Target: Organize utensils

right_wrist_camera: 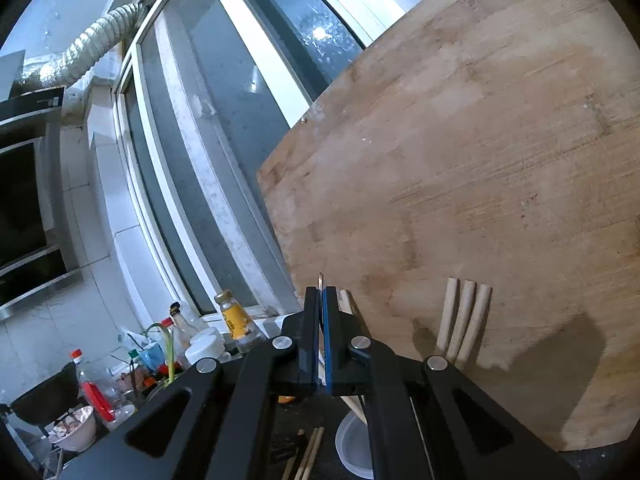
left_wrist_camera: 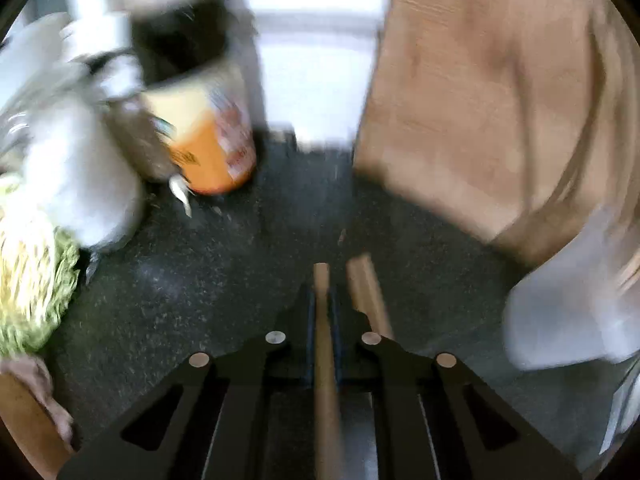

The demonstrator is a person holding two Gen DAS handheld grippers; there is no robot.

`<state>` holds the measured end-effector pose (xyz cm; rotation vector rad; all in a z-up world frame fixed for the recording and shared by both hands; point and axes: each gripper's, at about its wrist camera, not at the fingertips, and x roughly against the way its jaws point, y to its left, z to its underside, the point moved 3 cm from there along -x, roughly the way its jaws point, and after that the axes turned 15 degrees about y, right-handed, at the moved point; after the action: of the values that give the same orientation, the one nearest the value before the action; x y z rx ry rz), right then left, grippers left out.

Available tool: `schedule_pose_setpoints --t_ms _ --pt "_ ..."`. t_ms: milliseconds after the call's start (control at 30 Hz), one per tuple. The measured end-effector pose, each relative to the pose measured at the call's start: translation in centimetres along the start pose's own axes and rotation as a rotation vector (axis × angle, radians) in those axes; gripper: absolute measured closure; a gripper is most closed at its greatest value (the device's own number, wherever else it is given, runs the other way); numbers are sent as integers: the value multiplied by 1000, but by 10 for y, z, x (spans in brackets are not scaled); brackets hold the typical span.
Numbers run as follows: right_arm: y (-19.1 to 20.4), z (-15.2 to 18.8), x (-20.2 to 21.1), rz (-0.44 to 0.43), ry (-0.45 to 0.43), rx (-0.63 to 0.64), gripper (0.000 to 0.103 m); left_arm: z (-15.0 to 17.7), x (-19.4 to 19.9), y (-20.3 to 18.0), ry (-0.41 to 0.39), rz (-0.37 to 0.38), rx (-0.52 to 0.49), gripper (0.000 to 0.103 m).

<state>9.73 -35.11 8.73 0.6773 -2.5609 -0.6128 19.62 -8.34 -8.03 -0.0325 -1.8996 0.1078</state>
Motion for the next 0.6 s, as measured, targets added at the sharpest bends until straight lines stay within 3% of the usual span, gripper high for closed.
schedule_pose_setpoints --t_ms 100,200,400,533,600 --pt "3 1 4 -31 -8 8 101 16 62 -11 -162 130 -52 97" --pt "11 3 8 -28 -44 47 101 31 127 -25 -342 160 -114 97" --pt "0 5 -12 -40 -8 -15 101 41 232 -42 -611 291 -176 97" --pt "-4 11 -34 37 41 9 101 39 284 -56 -715 411 -189 97" --pt "-7 13 -39 47 56 4 101 36 294 -64 -758 409 -185 97"
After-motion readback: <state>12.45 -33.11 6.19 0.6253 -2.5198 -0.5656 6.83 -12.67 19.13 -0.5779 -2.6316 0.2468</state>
